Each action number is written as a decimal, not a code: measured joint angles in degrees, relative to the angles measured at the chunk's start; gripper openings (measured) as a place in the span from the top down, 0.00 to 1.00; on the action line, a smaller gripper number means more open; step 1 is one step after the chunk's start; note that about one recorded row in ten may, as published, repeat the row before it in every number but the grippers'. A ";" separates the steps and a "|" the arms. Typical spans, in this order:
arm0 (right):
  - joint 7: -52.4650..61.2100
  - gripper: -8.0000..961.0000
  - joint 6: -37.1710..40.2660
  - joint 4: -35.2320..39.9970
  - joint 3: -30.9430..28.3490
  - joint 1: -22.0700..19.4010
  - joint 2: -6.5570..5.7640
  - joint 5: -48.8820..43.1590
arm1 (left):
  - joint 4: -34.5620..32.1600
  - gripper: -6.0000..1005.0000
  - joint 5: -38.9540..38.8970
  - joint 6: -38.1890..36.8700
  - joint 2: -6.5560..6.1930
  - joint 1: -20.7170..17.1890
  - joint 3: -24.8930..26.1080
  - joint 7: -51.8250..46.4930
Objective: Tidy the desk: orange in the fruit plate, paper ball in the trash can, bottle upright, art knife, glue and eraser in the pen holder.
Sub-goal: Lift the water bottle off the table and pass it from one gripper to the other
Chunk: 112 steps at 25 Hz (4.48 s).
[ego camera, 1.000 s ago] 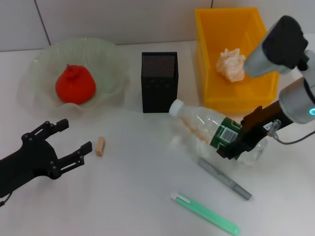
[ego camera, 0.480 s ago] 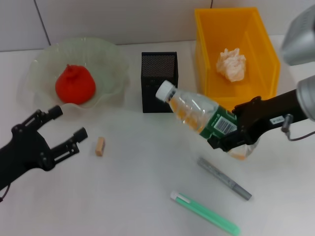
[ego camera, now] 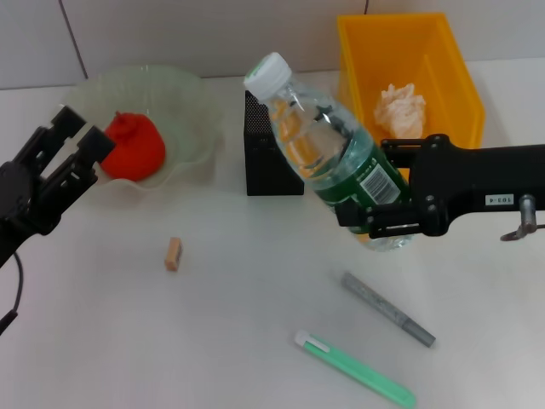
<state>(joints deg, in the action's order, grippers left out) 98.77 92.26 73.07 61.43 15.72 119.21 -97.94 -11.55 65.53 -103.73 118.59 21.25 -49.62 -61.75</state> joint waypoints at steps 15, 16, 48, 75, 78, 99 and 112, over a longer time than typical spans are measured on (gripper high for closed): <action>-11.54 0.20 5.70 -13.14 1.00 2.51 0.18 9.80 | -1.13 0.15 5.83 -7.12 -0.23 5.38 -1.23 -8.17; -11.54 0.20 5.70 -13.14 1.00 2.51 0.18 9.80 | -1.13 0.15 5.83 -7.12 -0.23 5.38 -1.23 -8.17; -16.24 0.20 3.62 -28.05 6.87 11.63 0.14 8.28 | -3.22 0.15 8.78 -6.65 0.06 9.02 -6.18 -4.27; -16.33 0.20 3.96 -28.07 6.86 11.44 0.15 8.32 | -3.22 0.16 8.48 -6.87 0.06 8.55 -6.19 -4.25; -16.33 0.20 3.97 -28.08 6.86 11.44 0.15 8.33 | -3.22 0.17 8.44 -6.92 0.06 8.54 -6.19 -4.26; -16.32 0.20 4.31 -27.81 6.86 11.34 0.08 8.37 | -2.98 0.22 8.36 -6.93 0.06 8.53 -6.05 -4.26; -16.32 0.20 4.33 -28.00 6.92 11.52 0.05 8.49 | -2.78 0.29 8.05 -7.02 0.15 8.45 -5.66 -4.26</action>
<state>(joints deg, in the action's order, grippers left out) 82.45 96.60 45.08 68.34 27.24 119.26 -89.45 -14.32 73.58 -110.75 118.74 29.70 -55.28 -66.01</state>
